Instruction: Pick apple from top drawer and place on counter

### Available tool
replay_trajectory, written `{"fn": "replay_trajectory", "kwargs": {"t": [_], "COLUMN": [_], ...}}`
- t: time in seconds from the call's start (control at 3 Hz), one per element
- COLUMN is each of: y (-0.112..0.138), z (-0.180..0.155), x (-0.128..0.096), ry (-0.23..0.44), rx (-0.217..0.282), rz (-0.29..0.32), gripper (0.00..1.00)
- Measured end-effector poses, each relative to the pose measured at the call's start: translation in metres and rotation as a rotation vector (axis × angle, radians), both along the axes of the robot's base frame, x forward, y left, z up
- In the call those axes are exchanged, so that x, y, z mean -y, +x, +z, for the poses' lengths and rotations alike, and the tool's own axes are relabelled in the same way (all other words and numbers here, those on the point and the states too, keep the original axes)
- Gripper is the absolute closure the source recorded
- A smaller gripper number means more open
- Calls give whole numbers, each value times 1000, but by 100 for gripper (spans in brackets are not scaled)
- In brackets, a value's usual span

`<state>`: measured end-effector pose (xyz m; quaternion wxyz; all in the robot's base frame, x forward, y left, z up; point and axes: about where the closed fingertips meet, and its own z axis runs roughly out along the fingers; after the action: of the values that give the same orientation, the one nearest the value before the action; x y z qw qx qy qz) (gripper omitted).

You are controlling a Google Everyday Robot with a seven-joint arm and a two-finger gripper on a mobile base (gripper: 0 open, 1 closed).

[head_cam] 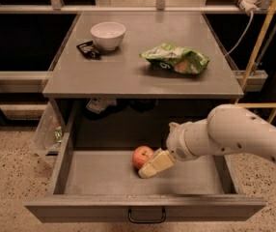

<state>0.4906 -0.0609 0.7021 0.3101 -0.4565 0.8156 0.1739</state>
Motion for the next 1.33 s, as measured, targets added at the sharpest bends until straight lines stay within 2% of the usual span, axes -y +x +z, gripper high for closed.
{"fn": "replay_trajectory", "kwargs": {"t": [0.33,1.33], "y": [4,8], "z": [-24,-66], "x": [-24,-61], "ry": [23,70], "rx": [17,36], "rz": [38,69], "gripper": [0,0]}}
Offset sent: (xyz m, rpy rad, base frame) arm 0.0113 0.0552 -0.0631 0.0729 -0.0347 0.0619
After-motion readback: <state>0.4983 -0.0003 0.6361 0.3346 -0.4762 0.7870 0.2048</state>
